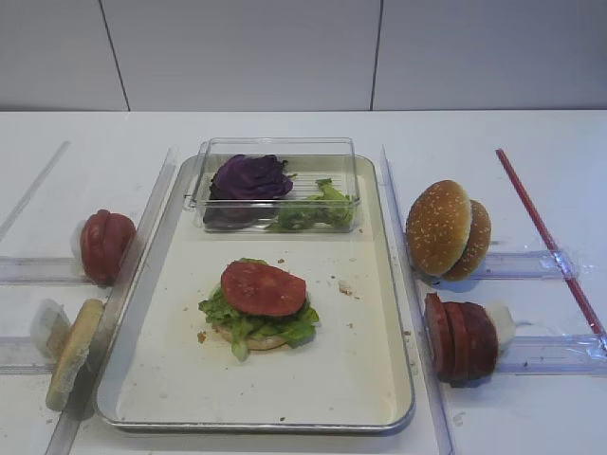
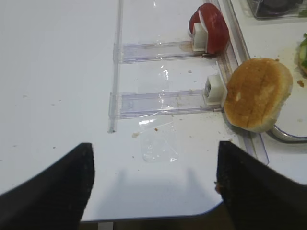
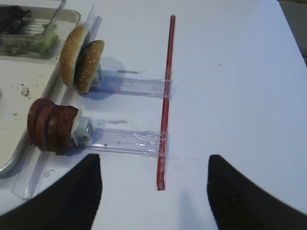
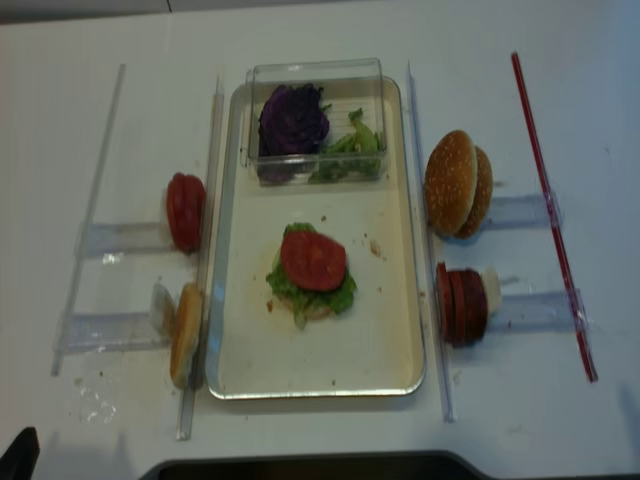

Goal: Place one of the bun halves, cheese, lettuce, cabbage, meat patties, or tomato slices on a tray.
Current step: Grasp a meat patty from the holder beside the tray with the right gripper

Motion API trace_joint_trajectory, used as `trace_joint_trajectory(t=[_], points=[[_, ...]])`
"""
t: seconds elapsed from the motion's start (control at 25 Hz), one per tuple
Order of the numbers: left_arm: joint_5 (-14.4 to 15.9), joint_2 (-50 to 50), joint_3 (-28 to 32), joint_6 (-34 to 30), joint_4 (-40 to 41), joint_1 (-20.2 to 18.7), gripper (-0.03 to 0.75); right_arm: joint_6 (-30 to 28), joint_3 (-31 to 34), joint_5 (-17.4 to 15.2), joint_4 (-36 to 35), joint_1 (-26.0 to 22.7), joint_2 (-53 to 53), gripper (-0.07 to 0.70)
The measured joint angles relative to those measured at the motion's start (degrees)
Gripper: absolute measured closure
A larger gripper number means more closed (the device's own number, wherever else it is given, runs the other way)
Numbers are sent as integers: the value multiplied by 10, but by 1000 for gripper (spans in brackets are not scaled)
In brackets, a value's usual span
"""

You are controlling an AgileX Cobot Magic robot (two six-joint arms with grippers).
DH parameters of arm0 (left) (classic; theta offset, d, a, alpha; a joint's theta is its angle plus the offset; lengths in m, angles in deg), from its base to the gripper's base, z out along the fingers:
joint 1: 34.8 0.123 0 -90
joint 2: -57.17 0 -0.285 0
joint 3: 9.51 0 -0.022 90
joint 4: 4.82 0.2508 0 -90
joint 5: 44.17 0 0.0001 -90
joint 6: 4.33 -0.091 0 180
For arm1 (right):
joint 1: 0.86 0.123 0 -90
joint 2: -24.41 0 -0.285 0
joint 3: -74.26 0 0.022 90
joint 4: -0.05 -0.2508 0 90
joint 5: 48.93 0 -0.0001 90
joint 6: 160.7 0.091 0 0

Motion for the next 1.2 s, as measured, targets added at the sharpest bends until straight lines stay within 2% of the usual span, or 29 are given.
trace_joint_trajectory(t=[0.4,0.68,0.8,1.04,1.2], points=[[0,0,0,0,0,0,226,0,-62,21,-40,0,116,141],[0,0,0,0,0,0,226,-1,-112,13,-55,23,222,141],[0,0,0,0,1,0,226,-1,-136,-5,-62,36,279,141],[0,0,0,0,1,0,226,-14,-190,-66,-95,46,409,141],[0,0,0,0,1,0,226,-26,-220,-81,-129,49,482,141]])
